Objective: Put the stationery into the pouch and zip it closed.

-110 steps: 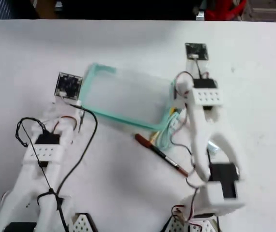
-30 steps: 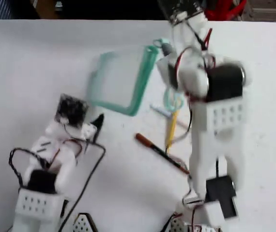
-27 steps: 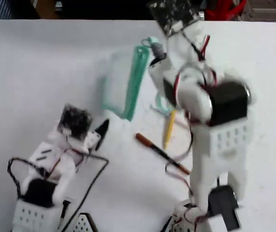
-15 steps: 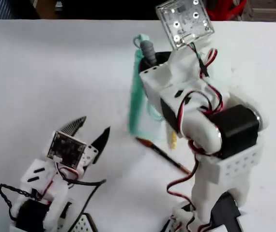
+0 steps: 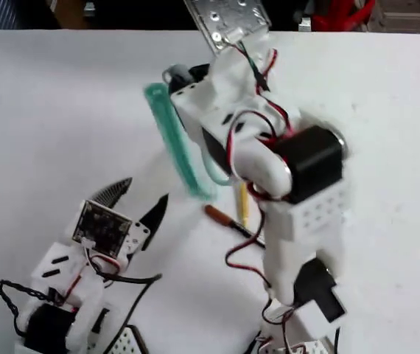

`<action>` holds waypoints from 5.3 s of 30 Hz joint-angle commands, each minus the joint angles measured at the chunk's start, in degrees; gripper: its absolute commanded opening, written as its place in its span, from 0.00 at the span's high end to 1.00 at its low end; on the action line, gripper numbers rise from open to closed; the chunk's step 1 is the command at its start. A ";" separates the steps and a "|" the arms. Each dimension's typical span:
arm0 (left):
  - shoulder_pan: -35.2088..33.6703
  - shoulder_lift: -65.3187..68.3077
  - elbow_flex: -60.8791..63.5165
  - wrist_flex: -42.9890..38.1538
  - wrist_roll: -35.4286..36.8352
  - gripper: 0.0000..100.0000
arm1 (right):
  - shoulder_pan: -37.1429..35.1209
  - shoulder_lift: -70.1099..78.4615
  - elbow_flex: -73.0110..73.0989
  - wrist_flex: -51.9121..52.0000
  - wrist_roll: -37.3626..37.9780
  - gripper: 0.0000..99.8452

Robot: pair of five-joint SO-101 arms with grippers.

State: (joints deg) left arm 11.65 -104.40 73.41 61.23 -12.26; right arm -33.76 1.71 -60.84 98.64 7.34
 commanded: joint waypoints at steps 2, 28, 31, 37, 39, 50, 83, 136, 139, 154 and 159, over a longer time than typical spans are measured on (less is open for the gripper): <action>0.92 -0.40 -3.43 0.44 1.41 0.77 | 0.66 -0.04 -1.85 -4.62 -0.53 0.98; 5.58 -0.40 -7.03 5.89 9.85 0.66 | -6.37 -2.51 -2.37 -23.87 -10.55 0.98; 5.58 -0.40 -6.07 5.63 9.76 0.66 | -6.29 -2.42 -1.58 -22.73 -9.76 0.98; 5.14 -0.40 -5.45 5.27 9.76 0.66 | -3.91 -2.42 6.68 -6.29 0.18 0.98; 5.14 -0.40 -5.45 5.27 9.76 0.66 | -2.77 -2.59 10.46 -2.42 4.57 0.98; 5.14 -0.40 -5.45 5.27 9.67 0.66 | -2.86 -16.04 34.81 -0.13 30.95 0.82; 5.14 -0.40 -5.45 5.36 9.67 0.66 | -17.80 -11.38 40.79 -10.68 30.42 0.97; 2.24 -0.40 1.67 -8.09 -3.25 0.98 | -3.65 -10.68 29.45 -0.84 -33.32 0.98; 2.24 -0.40 0.62 -8.00 -3.25 0.98 | -2.33 -10.68 31.21 -1.27 -33.32 0.98; 2.33 -0.40 0.62 -7.38 -3.52 0.98 | 0.31 -1.71 29.71 -2.95 -15.91 0.81; 2.59 -0.40 0.35 -6.07 -3.52 0.98 | 1.19 1.89 27.96 -2.77 -16.00 0.98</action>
State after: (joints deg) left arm 14.46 -103.43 76.48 55.78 -15.34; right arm -34.11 2.33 -31.12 96.00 -9.63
